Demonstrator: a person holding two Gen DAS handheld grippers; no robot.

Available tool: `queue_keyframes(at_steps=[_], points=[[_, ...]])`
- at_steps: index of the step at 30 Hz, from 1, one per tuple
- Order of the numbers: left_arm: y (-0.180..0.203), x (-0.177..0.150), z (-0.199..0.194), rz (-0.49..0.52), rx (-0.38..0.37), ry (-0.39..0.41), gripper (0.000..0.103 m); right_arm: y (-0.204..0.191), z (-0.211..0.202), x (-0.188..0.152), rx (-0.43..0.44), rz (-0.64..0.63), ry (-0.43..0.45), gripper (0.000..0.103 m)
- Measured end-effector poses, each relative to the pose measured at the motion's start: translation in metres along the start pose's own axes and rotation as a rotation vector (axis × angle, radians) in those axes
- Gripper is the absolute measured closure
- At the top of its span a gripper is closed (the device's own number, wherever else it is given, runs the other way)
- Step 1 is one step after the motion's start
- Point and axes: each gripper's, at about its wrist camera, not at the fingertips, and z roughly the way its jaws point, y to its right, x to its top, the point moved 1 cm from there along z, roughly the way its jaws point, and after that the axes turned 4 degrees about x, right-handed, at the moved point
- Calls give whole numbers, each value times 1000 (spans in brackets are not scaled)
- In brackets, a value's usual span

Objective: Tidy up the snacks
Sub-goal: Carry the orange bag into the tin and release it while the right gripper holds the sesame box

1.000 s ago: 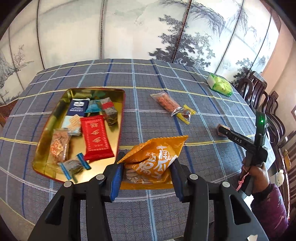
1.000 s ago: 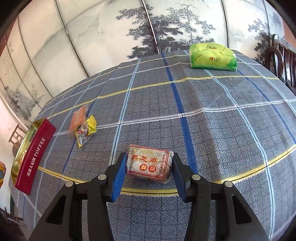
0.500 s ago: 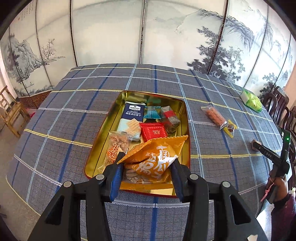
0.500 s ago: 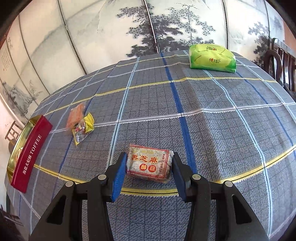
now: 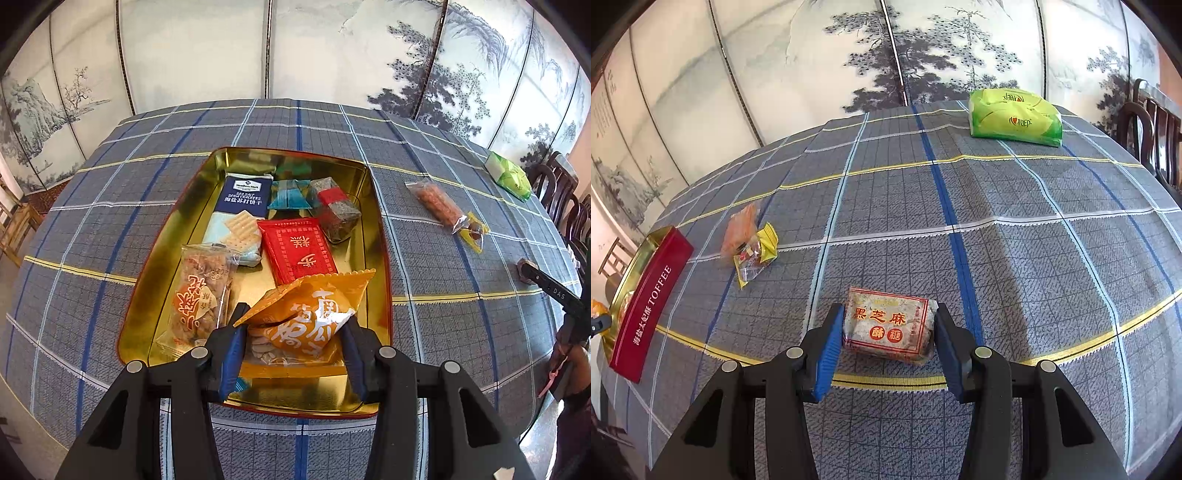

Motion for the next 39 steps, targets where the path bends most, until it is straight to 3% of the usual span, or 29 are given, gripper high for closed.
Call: queue_keyframes(at_steps=[27,30,34,39], points=[[13,-12,21,39,43,-16,56,-1,0,0,-2,-2,-1,54],[14,-12,19,51,54,-2,52,-1,0,0,-2,-2,-1,54],[17,-12,10,68,77,40,40,-1,0,0,-3,-3,-1,54],[19,-12,1,82,104,85,36,-1,0,0,-3,-3,-1,54]])
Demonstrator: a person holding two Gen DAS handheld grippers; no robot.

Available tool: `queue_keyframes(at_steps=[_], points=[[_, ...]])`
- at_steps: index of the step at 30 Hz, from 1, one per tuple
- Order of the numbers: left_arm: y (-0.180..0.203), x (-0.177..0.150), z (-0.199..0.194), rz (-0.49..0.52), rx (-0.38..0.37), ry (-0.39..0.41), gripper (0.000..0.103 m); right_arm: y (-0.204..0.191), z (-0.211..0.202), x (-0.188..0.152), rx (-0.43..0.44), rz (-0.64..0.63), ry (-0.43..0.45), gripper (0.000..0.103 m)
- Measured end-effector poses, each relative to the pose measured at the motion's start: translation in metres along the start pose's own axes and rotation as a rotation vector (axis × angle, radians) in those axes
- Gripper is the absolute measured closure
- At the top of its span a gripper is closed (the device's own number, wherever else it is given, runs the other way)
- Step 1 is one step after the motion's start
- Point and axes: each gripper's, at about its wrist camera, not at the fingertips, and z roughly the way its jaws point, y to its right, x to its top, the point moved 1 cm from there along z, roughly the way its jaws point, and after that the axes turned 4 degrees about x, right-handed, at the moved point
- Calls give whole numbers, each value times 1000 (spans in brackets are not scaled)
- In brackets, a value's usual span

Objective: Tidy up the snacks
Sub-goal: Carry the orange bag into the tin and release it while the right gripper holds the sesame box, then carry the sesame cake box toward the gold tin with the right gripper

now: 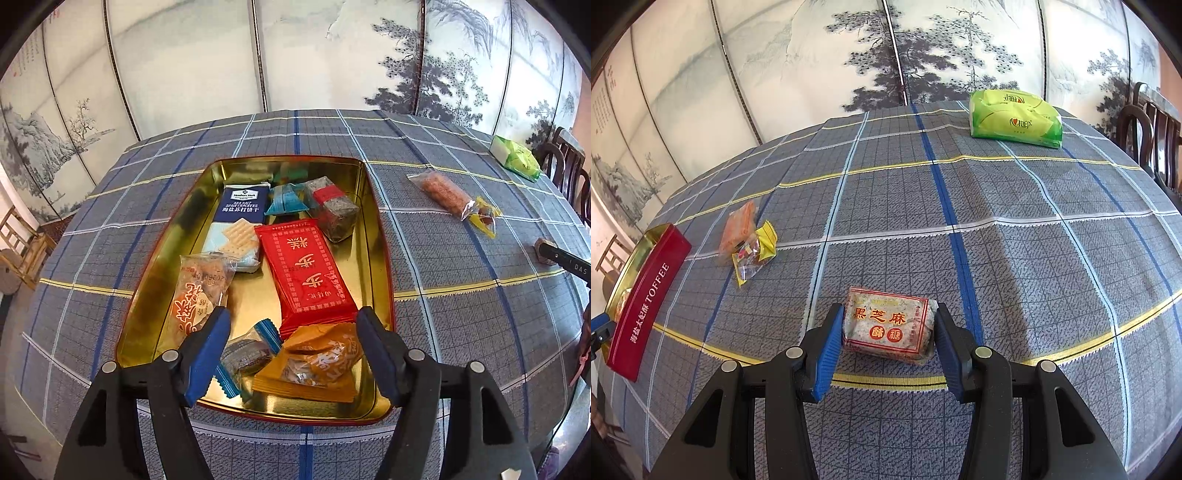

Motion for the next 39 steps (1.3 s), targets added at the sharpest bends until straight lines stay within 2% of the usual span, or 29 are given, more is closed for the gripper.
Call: queue_keyframes(at_steps=[14,22,30,39], points=[[-24,3,-12,-44,77,74,34,0,-3,-3,-13,1,3,54],[-50,2,-12,-93,105,98,33,-16,-11,-13,34,11,-4,54],[-81,-5,-9,-148,108,128,33,-69,-20,-12,99,-37,1,54],[-116,-8,-4,-181,151,196,30,-145,-31,1,195,-143,9,54]])
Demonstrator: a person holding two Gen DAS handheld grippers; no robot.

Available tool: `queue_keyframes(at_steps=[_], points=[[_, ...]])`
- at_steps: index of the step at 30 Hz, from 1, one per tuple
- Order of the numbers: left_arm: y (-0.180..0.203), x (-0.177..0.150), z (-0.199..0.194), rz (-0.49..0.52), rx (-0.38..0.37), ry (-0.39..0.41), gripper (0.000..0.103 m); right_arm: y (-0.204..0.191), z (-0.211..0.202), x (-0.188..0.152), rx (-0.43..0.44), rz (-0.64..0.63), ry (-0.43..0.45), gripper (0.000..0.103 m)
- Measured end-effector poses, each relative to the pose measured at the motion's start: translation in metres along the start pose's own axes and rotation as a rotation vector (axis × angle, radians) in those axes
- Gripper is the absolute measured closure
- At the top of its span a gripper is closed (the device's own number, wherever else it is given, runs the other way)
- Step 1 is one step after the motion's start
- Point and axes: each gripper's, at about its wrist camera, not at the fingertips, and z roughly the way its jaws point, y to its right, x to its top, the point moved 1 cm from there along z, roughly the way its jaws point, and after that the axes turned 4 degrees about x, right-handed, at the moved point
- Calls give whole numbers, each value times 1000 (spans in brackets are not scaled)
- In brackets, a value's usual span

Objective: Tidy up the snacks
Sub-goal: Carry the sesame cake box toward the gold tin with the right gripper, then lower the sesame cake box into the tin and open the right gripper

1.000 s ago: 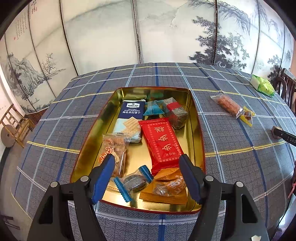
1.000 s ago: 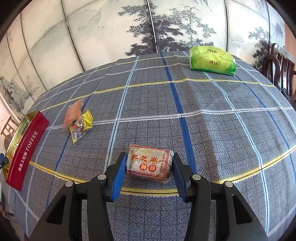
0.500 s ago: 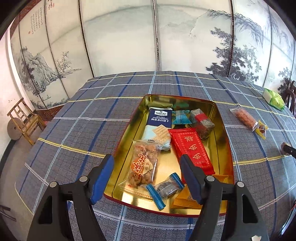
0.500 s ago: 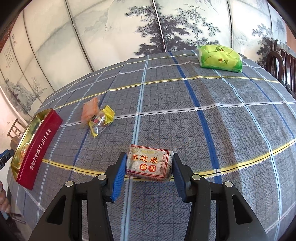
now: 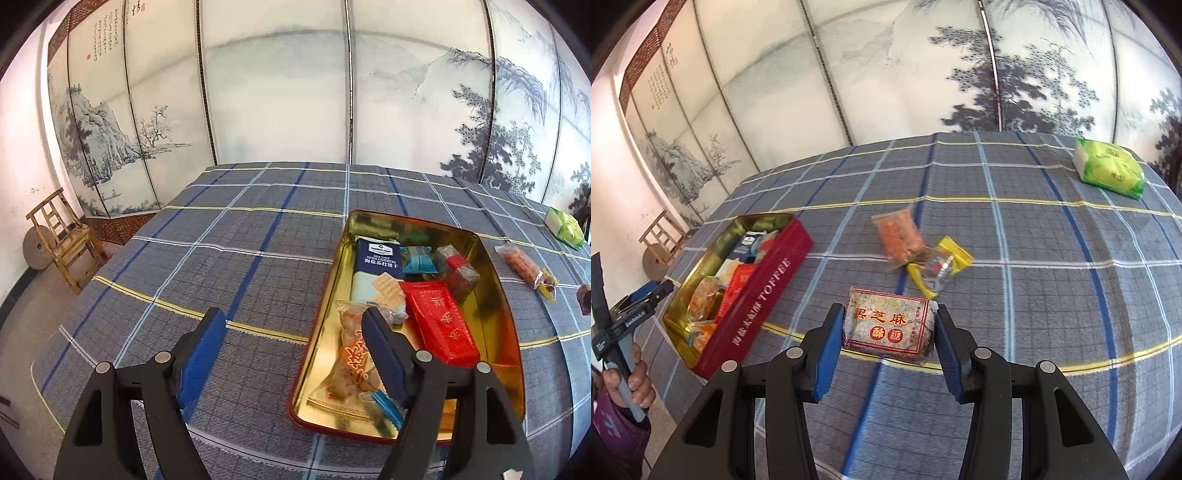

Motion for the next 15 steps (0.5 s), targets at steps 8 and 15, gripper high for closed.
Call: queue_keyframes(at_steps=[8,15], points=[[-24,1,18,-52,18,9,29,-69,20,17,86,-105,-19,54],[-33,-2,33,-74,29,3,29,-121,45,24,142,-186,-52,54]])
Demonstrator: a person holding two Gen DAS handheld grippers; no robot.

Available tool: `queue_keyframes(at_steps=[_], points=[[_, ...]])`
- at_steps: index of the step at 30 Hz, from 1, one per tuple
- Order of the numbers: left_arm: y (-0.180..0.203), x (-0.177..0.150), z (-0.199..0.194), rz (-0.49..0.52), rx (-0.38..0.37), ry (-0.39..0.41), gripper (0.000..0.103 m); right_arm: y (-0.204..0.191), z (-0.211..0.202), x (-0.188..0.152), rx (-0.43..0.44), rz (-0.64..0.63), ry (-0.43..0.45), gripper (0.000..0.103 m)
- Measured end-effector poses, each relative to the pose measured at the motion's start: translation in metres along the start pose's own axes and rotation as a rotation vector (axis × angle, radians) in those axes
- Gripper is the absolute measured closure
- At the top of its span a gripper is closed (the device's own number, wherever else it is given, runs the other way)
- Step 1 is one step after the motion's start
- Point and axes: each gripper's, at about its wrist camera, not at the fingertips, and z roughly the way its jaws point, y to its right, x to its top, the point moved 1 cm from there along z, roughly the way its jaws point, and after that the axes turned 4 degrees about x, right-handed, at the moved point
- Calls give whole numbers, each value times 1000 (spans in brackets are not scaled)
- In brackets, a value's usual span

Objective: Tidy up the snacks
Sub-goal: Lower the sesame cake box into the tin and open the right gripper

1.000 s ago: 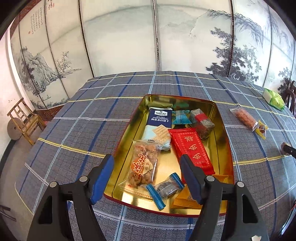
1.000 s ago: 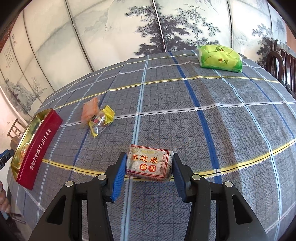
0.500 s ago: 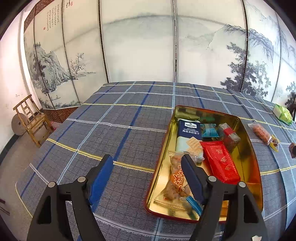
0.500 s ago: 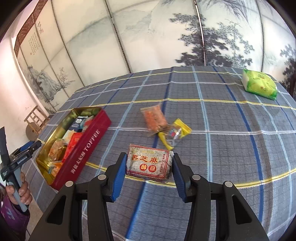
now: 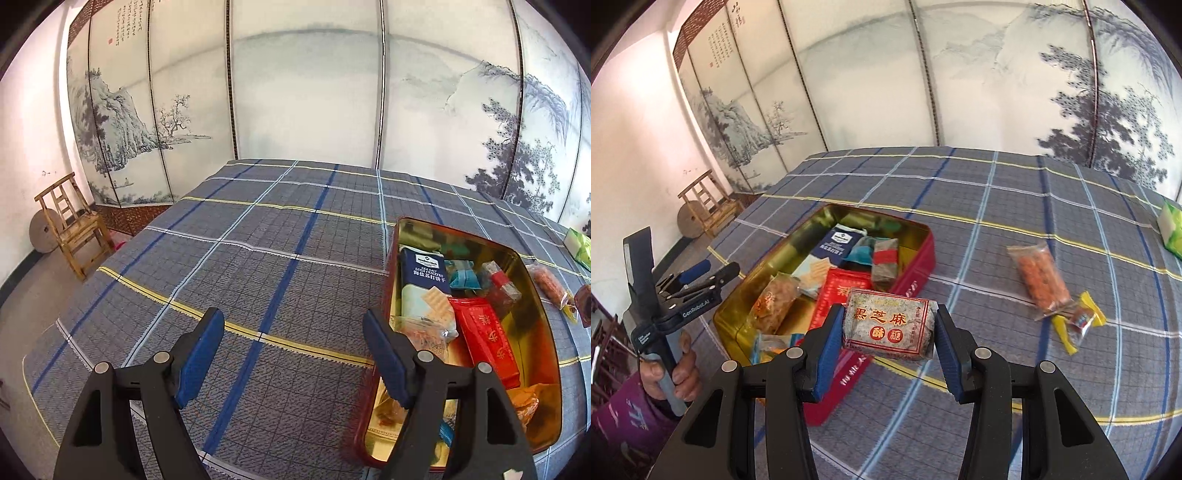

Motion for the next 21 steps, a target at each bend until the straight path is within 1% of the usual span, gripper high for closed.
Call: queue_keyframes(at_steps=[7,12,18,21], points=[[-12,0,8,-68,-35,-26,29,-28,28,16,41,-34,-27,54],[-19,-2,10,-104,-43,-38,28,-42,48,24,62,-51,-49,54],[-19,-2,9,-111,-39,-30,28,-50,69,27,83,-39,-76,54],[-20,-2,8,-113,-34,-25,24,-54,76,27,85,-43,-86,54]])
